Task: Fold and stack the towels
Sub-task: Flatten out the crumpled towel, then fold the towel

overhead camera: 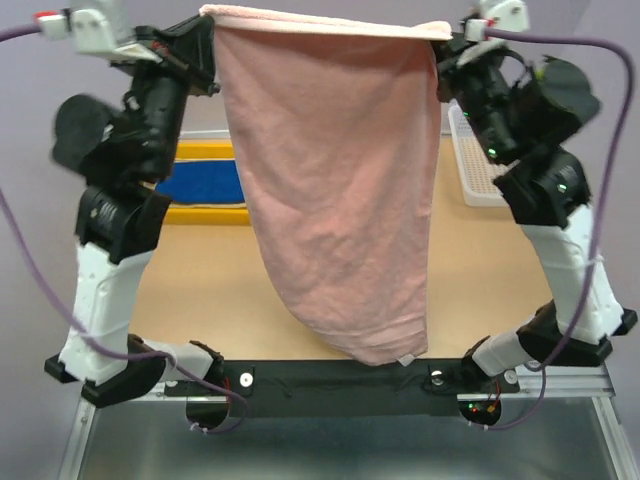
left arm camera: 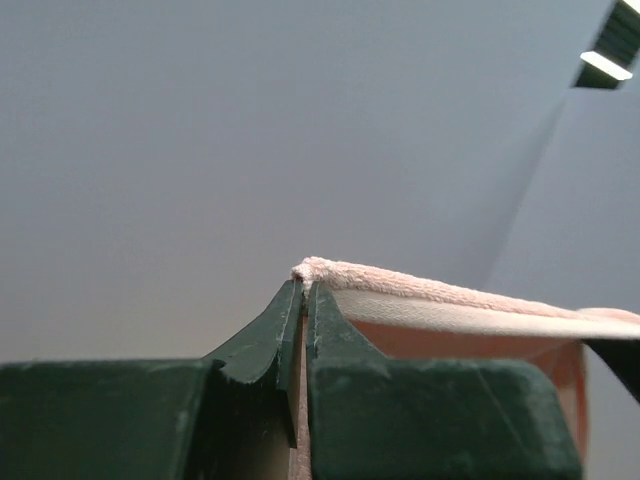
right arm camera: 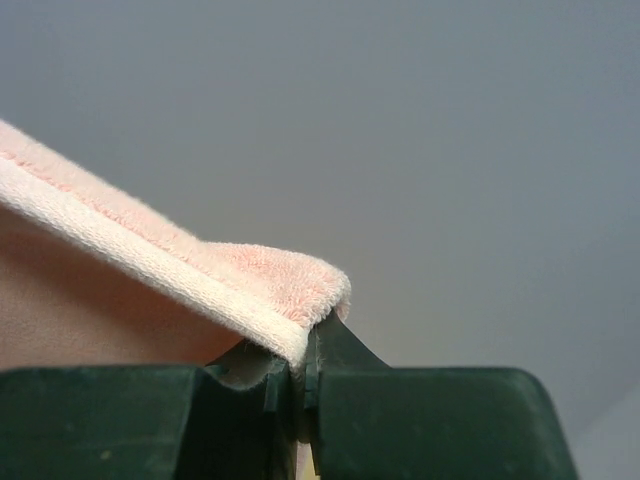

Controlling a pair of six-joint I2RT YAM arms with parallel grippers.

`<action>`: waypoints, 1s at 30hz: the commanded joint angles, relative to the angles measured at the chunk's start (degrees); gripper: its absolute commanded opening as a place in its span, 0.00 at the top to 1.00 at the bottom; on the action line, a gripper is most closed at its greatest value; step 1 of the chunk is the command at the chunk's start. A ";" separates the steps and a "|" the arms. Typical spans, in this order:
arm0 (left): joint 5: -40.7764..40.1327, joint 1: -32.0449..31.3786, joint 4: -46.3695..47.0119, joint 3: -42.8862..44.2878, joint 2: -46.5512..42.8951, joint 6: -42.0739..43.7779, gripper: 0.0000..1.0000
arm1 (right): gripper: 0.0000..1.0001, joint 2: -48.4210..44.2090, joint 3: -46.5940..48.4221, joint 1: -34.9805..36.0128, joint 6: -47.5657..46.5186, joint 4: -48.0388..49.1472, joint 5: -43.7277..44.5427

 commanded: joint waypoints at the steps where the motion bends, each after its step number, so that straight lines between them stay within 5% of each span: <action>1: -12.28 3.39 5.96 -3.69 8.28 5.36 1.00 | 1.00 4.39 -3.36 -4.68 -8.14 9.09 13.06; 6: -10.27 8.41 7.89 -6.50 18.65 2.55 1.00 | 1.00 12.29 -9.50 -21.46 1.52 12.61 -1.77; 10: -6.49 11.84 8.25 -4.58 27.26 -0.62 1.00 | 1.00 17.75 -11.63 -26.13 2.23 17.89 -5.82; 17: 1.25 14.22 11.23 1.31 39.77 -3.61 1.00 | 0.99 31.37 -10.22 -28.70 3.11 21.33 -10.41; 30: 11.54 15.45 14.05 -11.42 41.28 -6.15 1.00 | 0.98 32.45 -28.14 -30.46 4.43 25.81 -11.29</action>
